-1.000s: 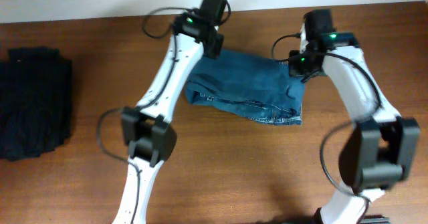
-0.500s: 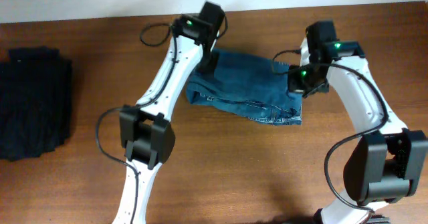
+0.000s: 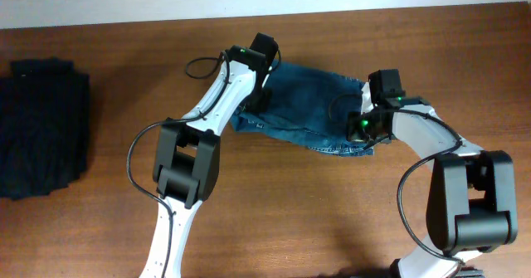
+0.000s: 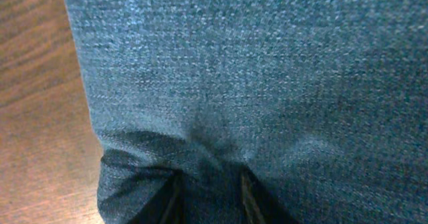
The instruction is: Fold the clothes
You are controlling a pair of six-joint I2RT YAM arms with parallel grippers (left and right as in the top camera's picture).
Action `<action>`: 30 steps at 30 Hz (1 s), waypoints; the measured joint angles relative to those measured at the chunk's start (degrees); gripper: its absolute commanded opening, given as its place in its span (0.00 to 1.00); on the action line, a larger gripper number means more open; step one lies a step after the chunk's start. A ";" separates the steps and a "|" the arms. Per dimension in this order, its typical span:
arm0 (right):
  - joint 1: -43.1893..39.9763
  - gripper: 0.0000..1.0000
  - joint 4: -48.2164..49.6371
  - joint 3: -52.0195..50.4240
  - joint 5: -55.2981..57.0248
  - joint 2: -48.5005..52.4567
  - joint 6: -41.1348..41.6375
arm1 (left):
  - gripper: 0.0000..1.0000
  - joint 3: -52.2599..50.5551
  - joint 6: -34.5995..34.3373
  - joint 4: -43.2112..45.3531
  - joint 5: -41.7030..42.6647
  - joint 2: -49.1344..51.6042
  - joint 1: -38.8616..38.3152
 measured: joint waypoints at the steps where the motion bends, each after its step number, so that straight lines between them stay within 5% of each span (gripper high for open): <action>1: 0.00 0.06 0.83 -0.57 -0.07 -0.22 0.26 | 0.24 -0.48 0.00 0.24 0.00 -0.24 -0.02; 7: -0.22 0.09 1.75 -1.38 -0.46 -0.70 0.35 | 0.25 -1.16 0.02 0.35 0.22 -0.59 0.04; 8: -0.22 0.16 1.75 -1.38 -0.46 -0.70 0.39 | 0.25 -1.16 0.02 0.37 0.22 -0.59 0.04; 11: -0.22 0.58 1.84 -1.36 -0.66 -0.76 0.83 | 0.25 -1.33 0.02 0.63 0.20 -0.63 0.04; 13: -0.28 0.72 1.92 -1.33 -0.42 -1.01 0.70 | 0.33 -1.42 0.02 0.83 0.20 -0.70 0.04; 20: -0.57 0.80 -5.92 3.34 -2.93 -1.07 0.35 | 0.43 6.34 -0.17 -6.80 0.52 0.20 0.26; 25: -0.92 1.00 -10.93 10.62 -3.52 -1.38 0.15 | 0.73 21.68 -0.42 -10.91 0.94 -0.07 0.00; 30: -4.04 0.99 -12.02 13.57 -4.07 -2.60 0.07 | 0.84 28.55 -1.22 -12.31 2.73 -2.64 -1.40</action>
